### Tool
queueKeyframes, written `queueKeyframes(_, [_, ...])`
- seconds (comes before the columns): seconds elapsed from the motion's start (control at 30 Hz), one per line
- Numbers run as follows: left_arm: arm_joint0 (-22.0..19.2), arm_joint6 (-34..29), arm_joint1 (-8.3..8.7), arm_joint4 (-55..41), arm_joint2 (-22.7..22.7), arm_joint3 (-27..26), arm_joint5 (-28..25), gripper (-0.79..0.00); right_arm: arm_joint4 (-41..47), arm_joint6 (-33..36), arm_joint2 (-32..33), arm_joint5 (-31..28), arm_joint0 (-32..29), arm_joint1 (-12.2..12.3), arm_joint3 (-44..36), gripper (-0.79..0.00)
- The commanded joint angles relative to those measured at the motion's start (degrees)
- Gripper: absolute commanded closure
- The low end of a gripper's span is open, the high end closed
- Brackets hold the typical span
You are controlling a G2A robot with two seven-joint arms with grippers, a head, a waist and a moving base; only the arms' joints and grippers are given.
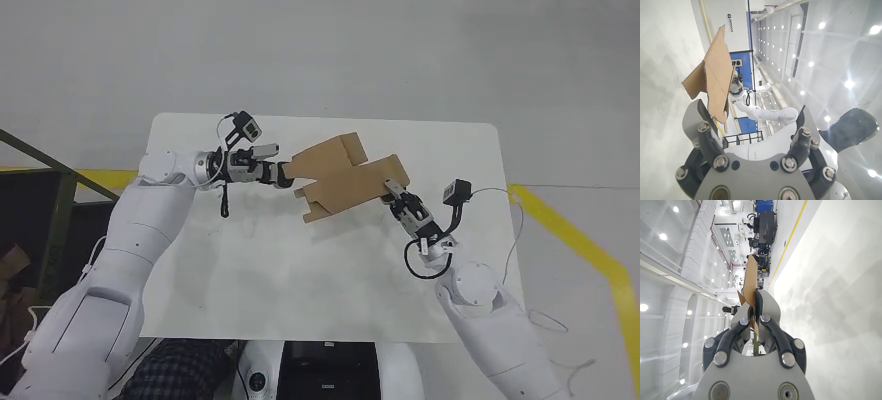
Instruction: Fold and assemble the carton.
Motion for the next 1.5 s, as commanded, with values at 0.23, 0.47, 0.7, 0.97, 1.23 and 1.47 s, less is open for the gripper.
queueKeyframes(0.23, [-0.70,-0.02,-0.71,-0.70,0.25,0.68,-0.29,-0.785,-1.90,-1.61,0.01,-0.57,-0.27,-0.58,0.03,0.000])
queueKeyframes(0.47, [-0.89,0.81,-1.30,-0.10,0.91,1.56,-0.47,-0.363,-2.95,-1.98,-0.76,-0.72,-0.36,-1.11,-0.54,0.000])
queueKeyframes(0.7, [-1.18,1.61,-1.66,0.17,0.79,2.12,-1.00,-0.259,-3.44,-2.30,-1.08,-0.70,-0.30,-1.60,-0.56,0.000])
queueKeyframes(0.97, [-1.24,3.29,-1.67,3.39,0.75,2.24,-1.12,-0.228,-4.37,-3.09,-0.83,-1.39,-0.43,-2.05,-0.85,0.000])
queueKeyframes(1.23, [-1.36,3.98,-1.73,5.38,0.67,2.14,-1.06,0.000,-5.11,-3.05,-1.22,-2.02,-0.09,-2.58,-1.21,0.000])
queueKeyframes(1.47, [-1.20,3.31,-1.44,5.31,-0.65,3.07,-1.43,0.000,-4.83,-2.00,-1.17,-1.33,-0.06,-2.91,-1.20,-0.785])
